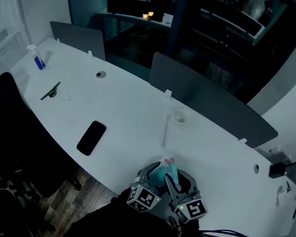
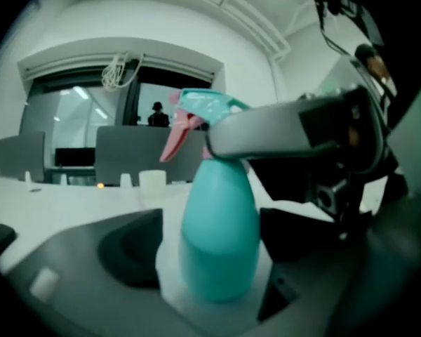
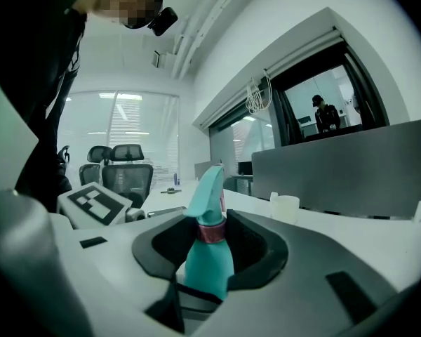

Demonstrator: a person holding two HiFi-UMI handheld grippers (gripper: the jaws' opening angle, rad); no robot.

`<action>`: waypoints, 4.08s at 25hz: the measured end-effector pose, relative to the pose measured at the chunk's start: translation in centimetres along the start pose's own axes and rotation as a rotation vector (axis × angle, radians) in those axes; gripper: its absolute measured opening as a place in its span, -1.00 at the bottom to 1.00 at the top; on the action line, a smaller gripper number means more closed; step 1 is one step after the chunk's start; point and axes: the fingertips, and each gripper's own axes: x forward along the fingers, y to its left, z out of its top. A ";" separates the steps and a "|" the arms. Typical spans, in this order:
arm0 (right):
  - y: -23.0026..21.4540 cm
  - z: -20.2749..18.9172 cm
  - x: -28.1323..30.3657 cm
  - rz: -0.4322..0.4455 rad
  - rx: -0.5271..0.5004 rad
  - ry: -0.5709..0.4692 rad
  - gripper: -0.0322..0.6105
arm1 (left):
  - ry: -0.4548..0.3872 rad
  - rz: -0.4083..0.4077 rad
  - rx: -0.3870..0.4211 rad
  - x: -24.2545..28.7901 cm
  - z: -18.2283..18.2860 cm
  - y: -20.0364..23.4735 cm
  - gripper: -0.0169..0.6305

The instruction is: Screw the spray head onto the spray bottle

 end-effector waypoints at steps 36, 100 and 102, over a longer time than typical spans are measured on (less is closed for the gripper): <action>-1.2 0.0 -0.3 -0.010 -0.048 -0.001 -0.47 | 0.127 -0.223 -0.023 1.1 -0.8 -0.7 0.31; 2.0 -2.2 -5.0 -0.359 -0.030 0.042 -0.89 | -0.119 0.214 0.047 -11.5 4.2 5.9 -0.94; 2.4 -1.9 -5.6 -0.369 -0.035 0.034 -0.89 | -0.121 0.222 0.062 -11.7 4.3 5.3 -0.94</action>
